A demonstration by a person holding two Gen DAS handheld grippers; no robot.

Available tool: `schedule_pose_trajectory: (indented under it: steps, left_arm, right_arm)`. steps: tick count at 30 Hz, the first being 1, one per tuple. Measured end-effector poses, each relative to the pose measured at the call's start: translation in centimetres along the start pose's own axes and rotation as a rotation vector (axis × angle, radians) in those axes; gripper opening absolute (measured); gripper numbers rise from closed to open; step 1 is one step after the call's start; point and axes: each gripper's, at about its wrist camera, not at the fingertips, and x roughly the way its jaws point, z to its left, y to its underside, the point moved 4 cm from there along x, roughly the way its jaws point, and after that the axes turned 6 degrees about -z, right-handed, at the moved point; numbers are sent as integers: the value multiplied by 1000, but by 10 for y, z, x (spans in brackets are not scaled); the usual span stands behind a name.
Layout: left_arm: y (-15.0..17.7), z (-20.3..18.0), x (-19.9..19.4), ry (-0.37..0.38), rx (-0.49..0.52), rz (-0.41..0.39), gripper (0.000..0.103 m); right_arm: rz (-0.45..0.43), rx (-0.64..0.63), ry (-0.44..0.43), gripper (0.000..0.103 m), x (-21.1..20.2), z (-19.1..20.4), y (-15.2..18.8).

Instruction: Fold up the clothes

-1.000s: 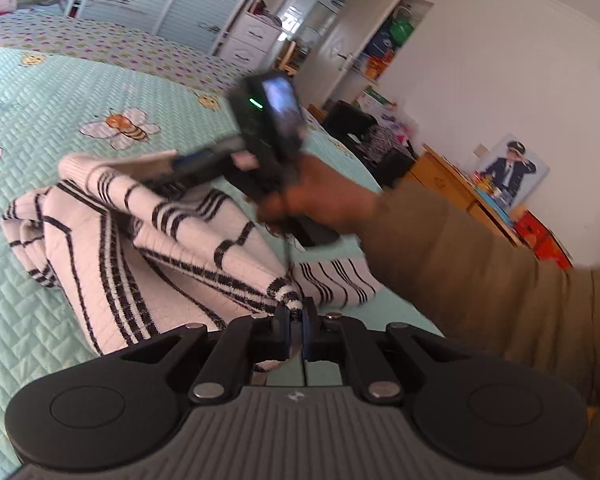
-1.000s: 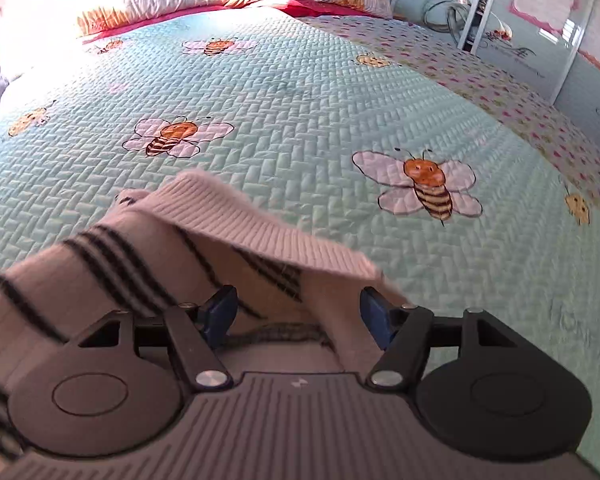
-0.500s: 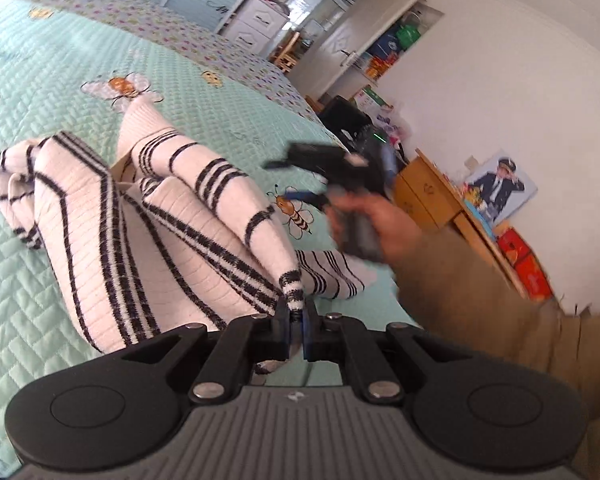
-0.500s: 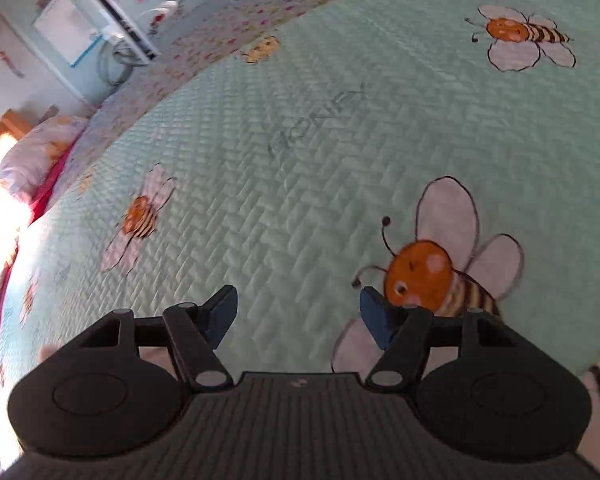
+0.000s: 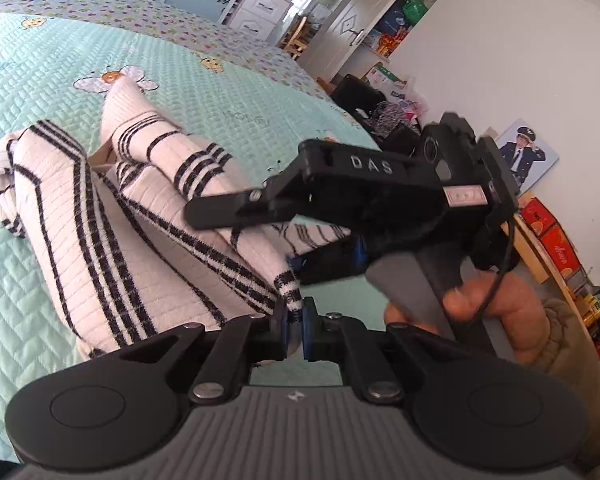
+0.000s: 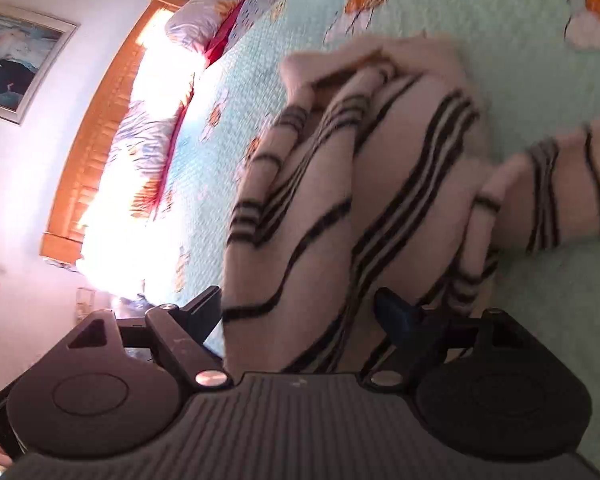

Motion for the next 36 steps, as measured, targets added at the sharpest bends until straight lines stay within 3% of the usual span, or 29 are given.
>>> schedule_pose_trajectory:
  steps: [2,3,8,11,14,15,21,25,26,27,29,31,33,35,36]
  left_arm:
    - [1,1,1,-16,-2,2,4]
    - [2,1,0,-23,-3,0,4]
    - [-5,-1,-9,16,-24,-56,6]
    - [-5,-3,-13,44,-26,-68,6]
    - [-3,3,-14,27,-52,-58,8]
    - [-3,7,-14,20,-71,-58,8]
    - [-4,35,-25,-25,-163,-78,10]
    - [-5,44,-24,-28,-202,-79,10]
    - [-4,45,-23,-25,-208,-73,10]
    - [-2,46,-21,-22,-212,-65,12]
    - [3,47,-18,-17,-217,-44,14]
    - [6,47,-16,-10,-219,-30,14]
    - [8,50,-13,-8,-233,-22,20]
    - [10,55,-9,-6,-254,-16,22]
    - [11,57,-7,-2,-264,-9,22]
  right_arm:
    - [-5,-54,-45,47,-1,5,14]
    - [-26,-68,-50,25,-5,5,17]
    - [-235,-37,-86,17,-55,-4,-5]
    - [-430,-221,103,16,-93,2,-31]
    - [-567,-698,529,15,-102,26,-36]
    - [-574,-796,614,15,-104,25,-34]
    - [-701,-999,827,16,-152,27,-34]
    - [-762,-1213,1065,16,-170,5,-48]
    - [-736,-1194,1112,17,-173,-10,-59]
    - [-663,-1047,1133,18,-179,-40,-75]
    - [-512,-747,1156,32,-192,-100,-105]
    - [-509,-260,1011,33,-223,-155,-113]
    - [-632,-52,855,33,-252,-165,-102]
    - [-772,-21,871,36,-272,-145,-93]
    - [-824,-57,864,43,-277,-131,-89]
